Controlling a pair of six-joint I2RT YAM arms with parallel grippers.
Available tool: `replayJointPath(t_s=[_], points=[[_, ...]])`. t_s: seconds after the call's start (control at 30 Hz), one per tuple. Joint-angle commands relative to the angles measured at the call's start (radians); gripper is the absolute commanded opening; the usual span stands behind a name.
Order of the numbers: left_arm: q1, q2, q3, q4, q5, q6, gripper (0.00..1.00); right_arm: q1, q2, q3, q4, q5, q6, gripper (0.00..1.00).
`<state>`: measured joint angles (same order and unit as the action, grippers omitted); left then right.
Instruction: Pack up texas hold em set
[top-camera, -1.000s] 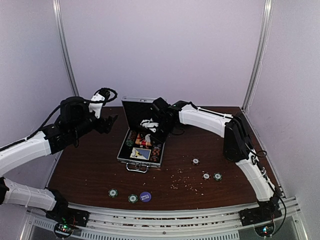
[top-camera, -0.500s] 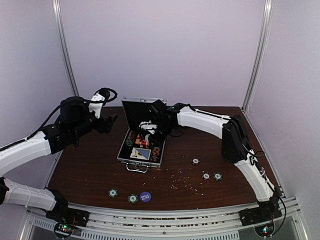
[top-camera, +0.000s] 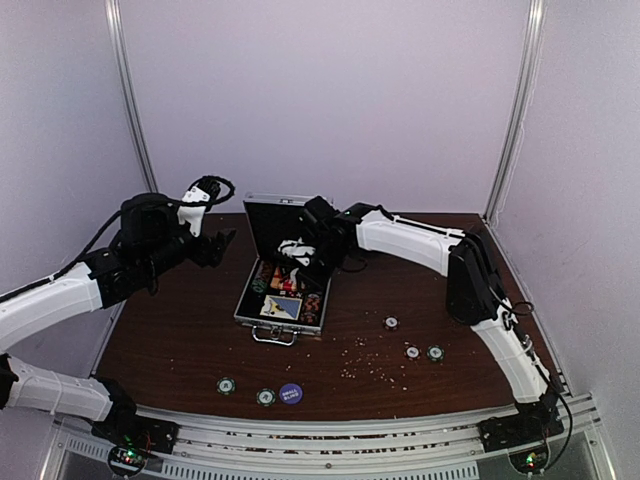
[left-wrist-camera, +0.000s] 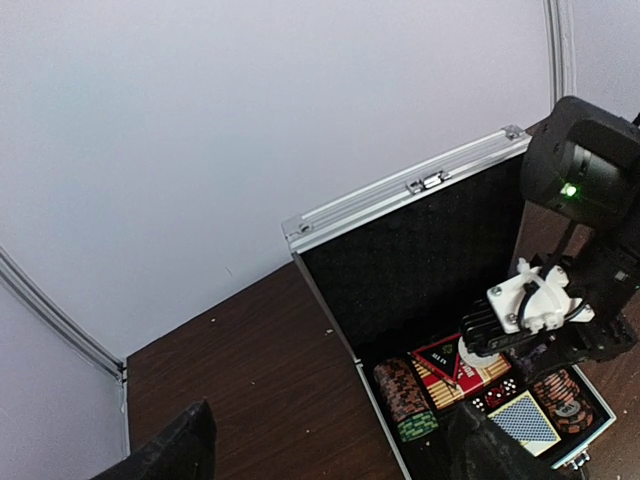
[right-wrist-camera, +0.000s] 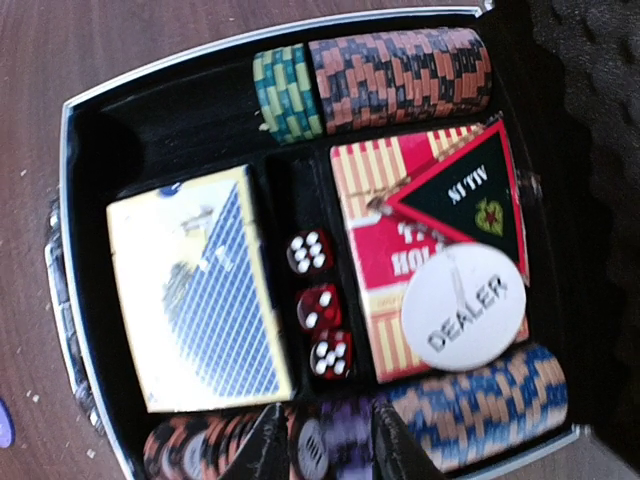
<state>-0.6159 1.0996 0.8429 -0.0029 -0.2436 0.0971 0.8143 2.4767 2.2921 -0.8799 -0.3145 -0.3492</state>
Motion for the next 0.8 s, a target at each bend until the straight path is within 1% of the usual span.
replayJointPath(t_s=[0.0,0.07,0.27,0.4,0.43,0.53,0.63,0.73,0.77], points=[[0.005,0.014,0.013,0.032,-0.01,0.009,0.82,0.008,-0.211,-0.127,0.0,-0.003,-0.037,0.29],[0.005,0.016,0.012,0.034,-0.021,0.01,0.82,0.003,-0.298,-0.24,0.025,0.015,-0.051,0.3],[0.005,0.034,0.017,0.022,-0.046,0.002,0.82,-0.04,-0.559,-0.646,0.13,0.04,-0.075,0.31],[-0.005,0.095,0.071,-0.054,-0.064,-0.054,0.82,-0.104,-0.724,-0.897,0.194,0.028,-0.077,0.33],[-0.008,0.117,0.096,-0.091,-0.063,-0.072,0.8,-0.123,-0.76,-0.951,0.213,0.024,-0.079,0.33],[-0.008,0.184,0.165,-0.211,0.023,-0.158,0.72,-0.195,-0.868,-1.085,0.273,0.0,-0.082,0.36],[-0.015,0.204,0.144,-0.258,0.199,-0.231,0.63,-0.259,-0.957,-1.204,0.358,-0.051,-0.078,0.42],[-0.058,0.194,0.095,-0.285,0.272,-0.282,0.61,-0.303,-1.018,-1.29,0.43,-0.096,-0.087,0.48],[-0.082,0.197,0.091,-0.311,0.282,-0.283,0.6,-0.311,-1.03,-1.302,0.44,-0.089,-0.095,0.49]])
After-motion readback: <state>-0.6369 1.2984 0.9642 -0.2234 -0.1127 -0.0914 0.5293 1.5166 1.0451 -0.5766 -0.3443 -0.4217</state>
